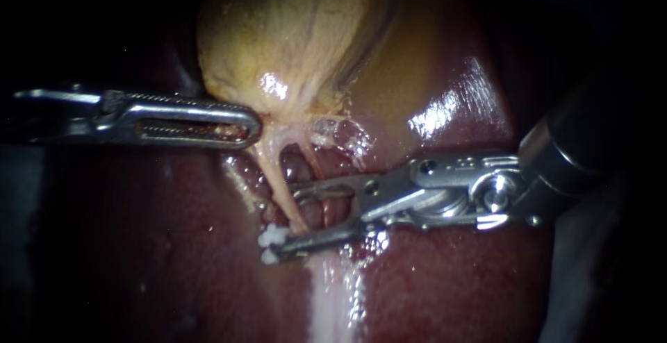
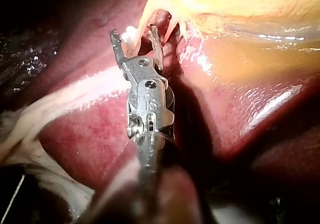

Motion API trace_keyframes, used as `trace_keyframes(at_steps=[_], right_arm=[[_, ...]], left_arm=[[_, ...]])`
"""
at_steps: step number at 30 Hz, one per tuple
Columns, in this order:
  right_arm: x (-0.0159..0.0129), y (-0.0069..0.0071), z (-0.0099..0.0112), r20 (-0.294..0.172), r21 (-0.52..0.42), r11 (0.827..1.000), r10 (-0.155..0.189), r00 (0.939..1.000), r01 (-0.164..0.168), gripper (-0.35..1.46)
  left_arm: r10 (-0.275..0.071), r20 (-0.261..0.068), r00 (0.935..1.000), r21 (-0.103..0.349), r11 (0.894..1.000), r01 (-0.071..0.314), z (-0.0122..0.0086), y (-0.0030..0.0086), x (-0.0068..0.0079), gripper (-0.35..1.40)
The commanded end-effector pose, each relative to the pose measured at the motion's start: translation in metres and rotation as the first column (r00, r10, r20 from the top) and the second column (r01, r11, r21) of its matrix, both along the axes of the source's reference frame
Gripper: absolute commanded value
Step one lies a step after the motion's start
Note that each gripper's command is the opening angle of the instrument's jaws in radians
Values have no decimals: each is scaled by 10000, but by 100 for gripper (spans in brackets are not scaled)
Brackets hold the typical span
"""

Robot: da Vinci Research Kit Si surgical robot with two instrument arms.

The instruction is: Going back second clip left tube

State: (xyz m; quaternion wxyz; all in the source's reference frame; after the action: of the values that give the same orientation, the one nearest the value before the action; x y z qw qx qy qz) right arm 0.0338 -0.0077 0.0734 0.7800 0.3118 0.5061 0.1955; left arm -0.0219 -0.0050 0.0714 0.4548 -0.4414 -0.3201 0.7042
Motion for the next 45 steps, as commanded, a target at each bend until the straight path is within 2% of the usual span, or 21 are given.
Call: trace_keyframes(at_steps=[1,3,10,14,20,26,32,38,45], right_arm=[[-4,1,-1,-43,-115,9999,-57,10000,57,49],[-16,4,-7,-175,-448,9988,-223,9996,215,49],[-55,28,-37,-401,-889,9953,-431,9983,394,49],[-74,40,-54,-341,-1166,9929,-273,9990,232,49],[-97,54,-67,-340,-1482,9887,-278,9990,225,49],[-107,57,-70,-368,-1631,9862,-333,9988,269,49],[-112,55,-71,-394,-1685,9852,-379,9985,307,49],[-115,55,-71,-416,-1739,9842,-416,9983,338,49],[-116,54,-72,-421,-1739,9842,-424,9982,345,49]], left_arm=[[8,5,10000,-2,10000,-8,0,0,1,-35],[11,6,10000,-2,10000,-11,0,0,1,-35],[14,9,10000,-2,10000,-14,0,0,1,-35],[15,9,10000,-2,10000,-15,0,0,1,-35],[12,8,10000,-2,10000,-12,1,0,0,-35],[-17,-15,10000,-22,10000,17,6,3,-1,-35],[-25,-34,10000,-75,10000,25,25,6,-6,-35],[-122,-79,9999,-159,9998,121,47,10,-23,-35],[8,-147,9999,-163,9999,-11,66,8,-41,-35]])
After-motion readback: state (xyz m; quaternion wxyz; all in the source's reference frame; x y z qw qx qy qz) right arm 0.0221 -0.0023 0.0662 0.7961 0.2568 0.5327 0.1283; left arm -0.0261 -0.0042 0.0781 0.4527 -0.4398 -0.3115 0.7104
